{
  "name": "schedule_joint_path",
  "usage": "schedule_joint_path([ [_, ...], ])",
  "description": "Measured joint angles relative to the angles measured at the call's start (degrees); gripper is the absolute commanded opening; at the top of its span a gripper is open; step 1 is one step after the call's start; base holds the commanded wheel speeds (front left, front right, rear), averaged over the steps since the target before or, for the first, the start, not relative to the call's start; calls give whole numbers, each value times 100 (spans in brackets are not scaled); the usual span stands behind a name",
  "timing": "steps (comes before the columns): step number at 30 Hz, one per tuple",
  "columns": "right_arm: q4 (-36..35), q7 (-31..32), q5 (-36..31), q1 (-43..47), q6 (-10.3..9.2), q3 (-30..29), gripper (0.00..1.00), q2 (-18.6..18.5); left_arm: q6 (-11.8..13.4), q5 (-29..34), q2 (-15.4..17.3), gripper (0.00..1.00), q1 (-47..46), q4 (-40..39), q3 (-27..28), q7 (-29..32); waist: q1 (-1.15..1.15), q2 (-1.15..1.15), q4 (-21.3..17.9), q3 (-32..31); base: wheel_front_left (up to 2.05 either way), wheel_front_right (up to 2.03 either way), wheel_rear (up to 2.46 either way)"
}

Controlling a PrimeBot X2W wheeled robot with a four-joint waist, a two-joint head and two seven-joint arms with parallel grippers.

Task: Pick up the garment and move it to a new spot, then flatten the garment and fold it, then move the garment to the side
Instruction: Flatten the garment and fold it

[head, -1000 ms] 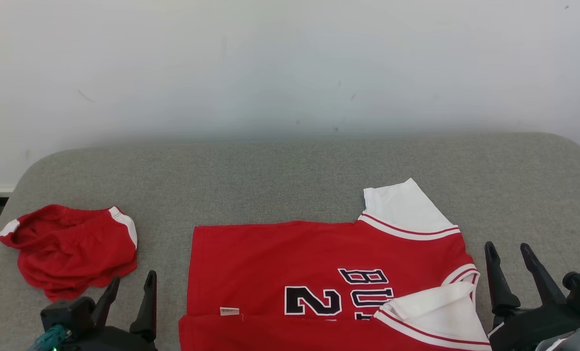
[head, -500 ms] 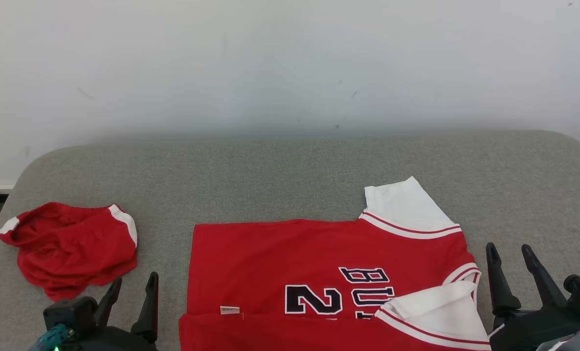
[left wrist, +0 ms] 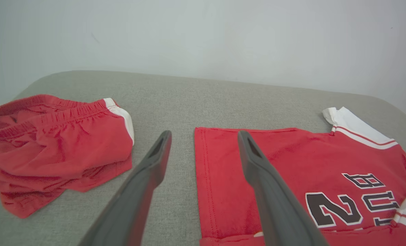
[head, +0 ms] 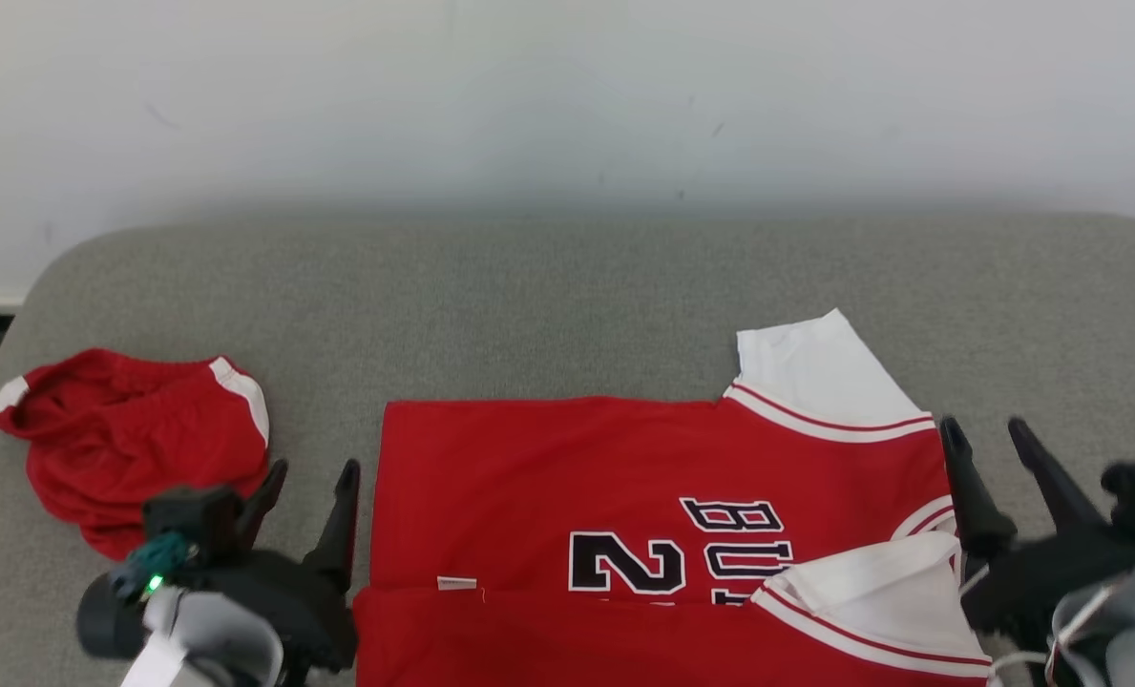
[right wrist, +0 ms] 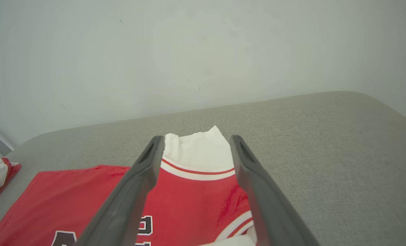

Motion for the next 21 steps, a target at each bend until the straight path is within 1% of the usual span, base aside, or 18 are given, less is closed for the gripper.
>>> schedule_joint_path([
  [2,26,279,1,-328,25,66,100,-151,-52,-5,-74,100,-276,111,-114,296,0,0,30,134,0,0,0],
  [8,133,1265,-78,-1361,26,347,100,-564,-55,-88,-366,100,-1365,464,-241,1118,1,0,145,579,0,0,0],
  [13,413,2214,-100,-2221,33,527,100,-822,-97,-165,-378,100,-1981,859,-290,1868,1,0,247,978,0,0,0],
  [17,646,2945,-107,-2675,33,569,100,-1068,-107,-189,-360,100,-2431,1063,-334,2357,1,1,322,1309,0,0,0],
  [19,699,3226,-107,-2910,31,560,100,-1126,-143,-189,-376,100,-2701,1123,-338,2539,2,1,359,1477,0,0,0],
  [21,735,3344,-107,-3049,23,558,100,-1156,-142,-191,-392,100,-2849,1176,-333,2630,2,1,377,1561,0,0,0],
])
